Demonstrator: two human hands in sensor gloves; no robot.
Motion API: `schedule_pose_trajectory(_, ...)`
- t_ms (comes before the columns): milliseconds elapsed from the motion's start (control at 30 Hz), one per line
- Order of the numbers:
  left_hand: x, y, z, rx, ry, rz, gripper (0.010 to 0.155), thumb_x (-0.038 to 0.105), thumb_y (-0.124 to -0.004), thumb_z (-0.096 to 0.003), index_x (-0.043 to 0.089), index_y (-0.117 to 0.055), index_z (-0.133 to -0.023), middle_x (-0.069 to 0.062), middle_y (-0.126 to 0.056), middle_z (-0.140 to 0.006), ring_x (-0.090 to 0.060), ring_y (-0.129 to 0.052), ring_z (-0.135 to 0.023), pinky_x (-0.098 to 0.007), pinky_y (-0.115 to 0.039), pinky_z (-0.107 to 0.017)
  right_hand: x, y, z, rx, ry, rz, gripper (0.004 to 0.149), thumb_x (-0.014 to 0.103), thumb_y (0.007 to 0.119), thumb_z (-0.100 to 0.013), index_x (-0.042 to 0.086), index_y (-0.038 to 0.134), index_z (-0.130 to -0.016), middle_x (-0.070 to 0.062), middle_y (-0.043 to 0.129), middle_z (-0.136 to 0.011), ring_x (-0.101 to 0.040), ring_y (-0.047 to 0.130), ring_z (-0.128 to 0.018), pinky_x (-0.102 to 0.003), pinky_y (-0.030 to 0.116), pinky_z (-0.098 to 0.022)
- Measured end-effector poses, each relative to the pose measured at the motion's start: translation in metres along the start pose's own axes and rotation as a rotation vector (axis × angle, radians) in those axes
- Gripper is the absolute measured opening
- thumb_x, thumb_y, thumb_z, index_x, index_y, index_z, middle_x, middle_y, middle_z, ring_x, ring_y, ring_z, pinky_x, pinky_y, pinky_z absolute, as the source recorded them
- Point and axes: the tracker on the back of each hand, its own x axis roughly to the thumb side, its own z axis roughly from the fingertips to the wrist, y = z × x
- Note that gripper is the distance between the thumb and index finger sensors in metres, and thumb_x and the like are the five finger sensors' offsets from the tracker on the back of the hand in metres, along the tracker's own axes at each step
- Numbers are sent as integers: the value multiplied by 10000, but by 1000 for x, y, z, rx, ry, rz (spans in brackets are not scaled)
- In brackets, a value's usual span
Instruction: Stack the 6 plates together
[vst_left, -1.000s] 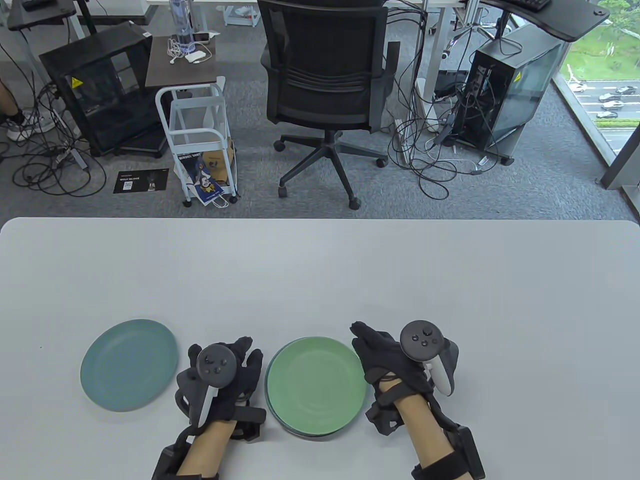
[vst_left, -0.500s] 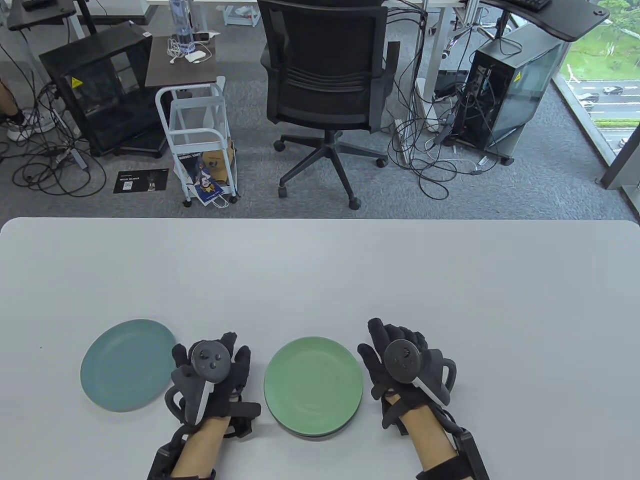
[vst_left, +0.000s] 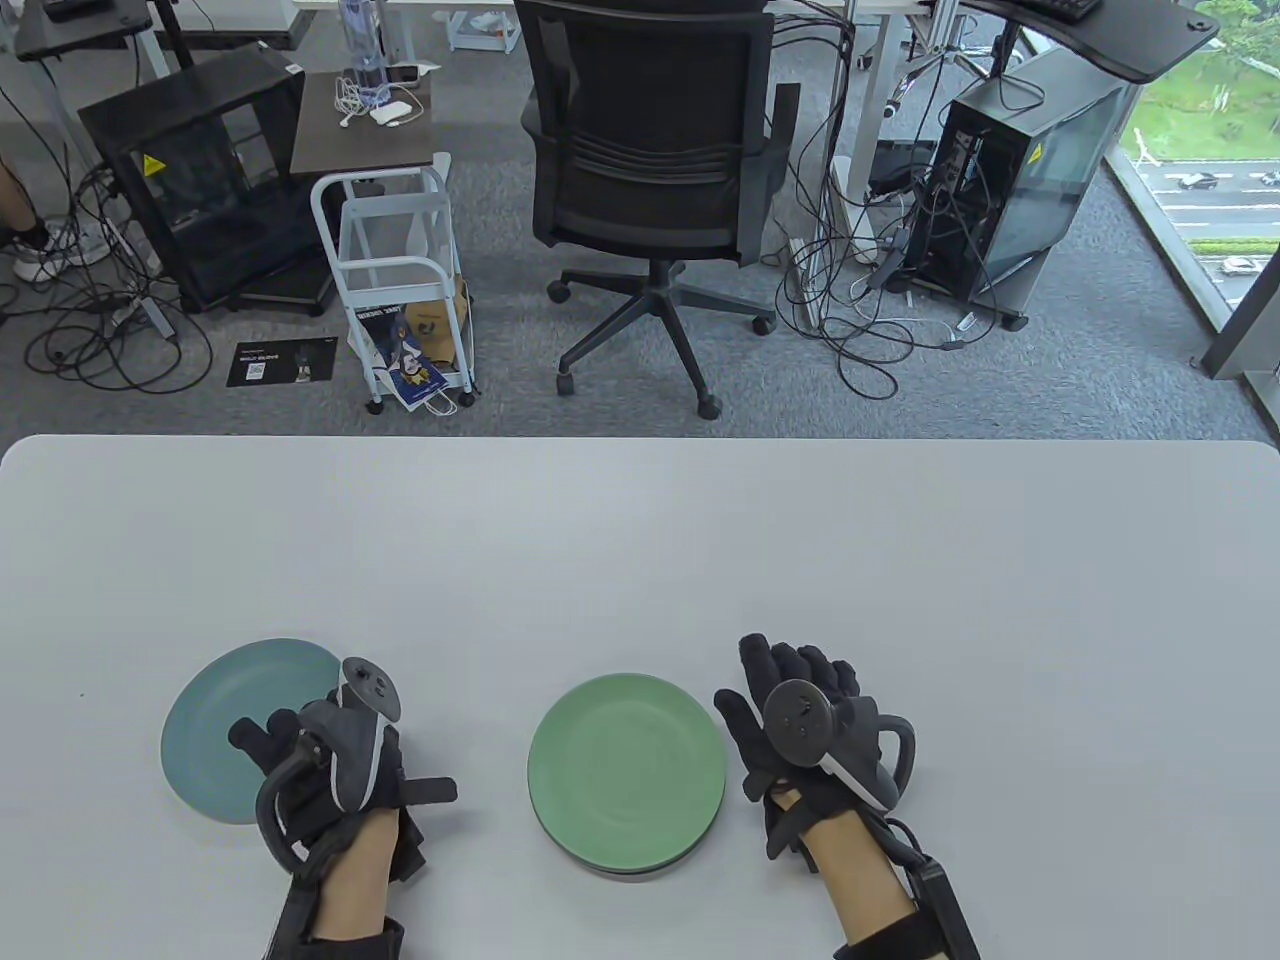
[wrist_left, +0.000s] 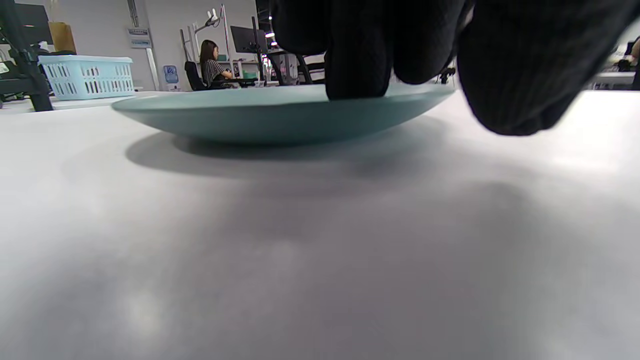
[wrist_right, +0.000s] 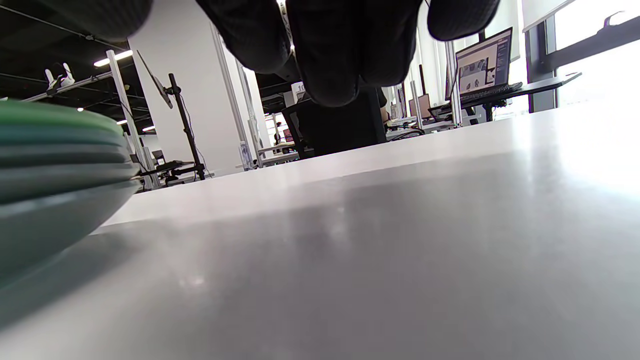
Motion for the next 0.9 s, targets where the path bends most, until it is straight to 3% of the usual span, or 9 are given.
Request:
schedule_pose_trajectory(433, -9, -4, -17, -35, 51, -17, 557, 492, -931, -344, 423, -798, -881, 148, -848, -900, -126, -634, -1058, -487, -186, -895, 4, 4, 0, 20, -15, -38, 699, 686, 473, -518, 291, 490, -1094, -57, 671, -1088, -358, 588, -1015, -613, 406, -776)
schedule_pose_trajectory(633, -7, -2, -14, 49, 22, -59, 488, 478, -960, -324, 397, -880, -799, 144, -928, -783, -84, -762, -955, -472, -272, -901, 2, 3, 0, 19, -10, -55, 684, 671, 484, -525, 279, 523, -1084, -60, 698, -1070, -359, 606, -1005, -612, 408, -774)
schedule_pose_trajectory(900, -9, 7, -10, 171, 1, 23, 408, 453, -981, -321, 368, -915, -715, 129, -935, -679, -70, -795, -875, -461, -312, -907, 3, 4, -1, 33, -8, -77, 677, 665, 496, -528, 271, 543, -1077, -60, 710, -1061, -360, 610, -1001, -613, 398, -774)
